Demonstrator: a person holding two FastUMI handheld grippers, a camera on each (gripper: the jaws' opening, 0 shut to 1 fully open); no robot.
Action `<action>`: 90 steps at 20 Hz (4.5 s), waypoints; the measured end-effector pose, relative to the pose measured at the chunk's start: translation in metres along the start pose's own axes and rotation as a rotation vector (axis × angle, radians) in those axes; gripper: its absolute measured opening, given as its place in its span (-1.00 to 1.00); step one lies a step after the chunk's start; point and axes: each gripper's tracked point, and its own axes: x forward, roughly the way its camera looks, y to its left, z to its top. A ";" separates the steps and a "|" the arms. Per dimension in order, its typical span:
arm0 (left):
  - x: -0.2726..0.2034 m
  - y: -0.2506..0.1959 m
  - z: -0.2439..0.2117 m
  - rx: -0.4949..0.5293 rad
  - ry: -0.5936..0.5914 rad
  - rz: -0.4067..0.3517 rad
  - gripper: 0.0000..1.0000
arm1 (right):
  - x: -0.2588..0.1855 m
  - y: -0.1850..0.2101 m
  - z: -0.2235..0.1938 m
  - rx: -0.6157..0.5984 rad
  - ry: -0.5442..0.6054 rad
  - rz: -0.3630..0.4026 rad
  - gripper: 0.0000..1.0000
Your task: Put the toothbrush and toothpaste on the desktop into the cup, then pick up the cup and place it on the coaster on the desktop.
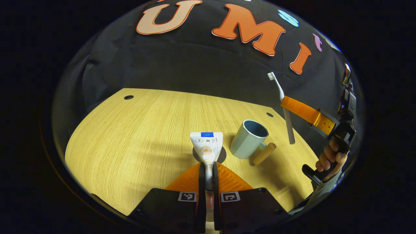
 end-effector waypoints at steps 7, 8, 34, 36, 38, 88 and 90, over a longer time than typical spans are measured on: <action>-0.003 0.000 0.001 0.001 -0.050 -0.016 -0.74 | 0.032 -0.003 0.007 0.036 -0.079 0.032 -0.92; -0.004 0.000 0.003 -0.001 -0.060 -0.019 -0.74 | 0.037 -0.003 0.006 0.034 -0.084 0.036 -0.92; -0.054 -0.019 0.095 -0.028 -0.293 -0.067 -0.75 | 0.064 -0.026 -0.048 0.012 -0.062 0.094 -0.87; -0.056 -0.025 0.103 -0.030 -0.315 -0.083 -0.75 | 0.062 -0.027 -0.046 0.018 -0.066 0.094 -0.86; -0.053 -0.033 0.113 -0.035 -0.338 -0.104 -0.75 | 0.057 -0.026 -0.045 0.023 -0.069 0.099 -0.84; 0.072 -0.116 0.151 0.037 -0.588 -0.189 -0.75 | -0.050 -0.056 -0.046 0.064 0.006 0.108 0.33; 0.071 -0.114 0.150 0.041 -0.590 -0.184 -0.75 | -0.051 -0.056 -0.045 0.063 0.005 0.105 0.33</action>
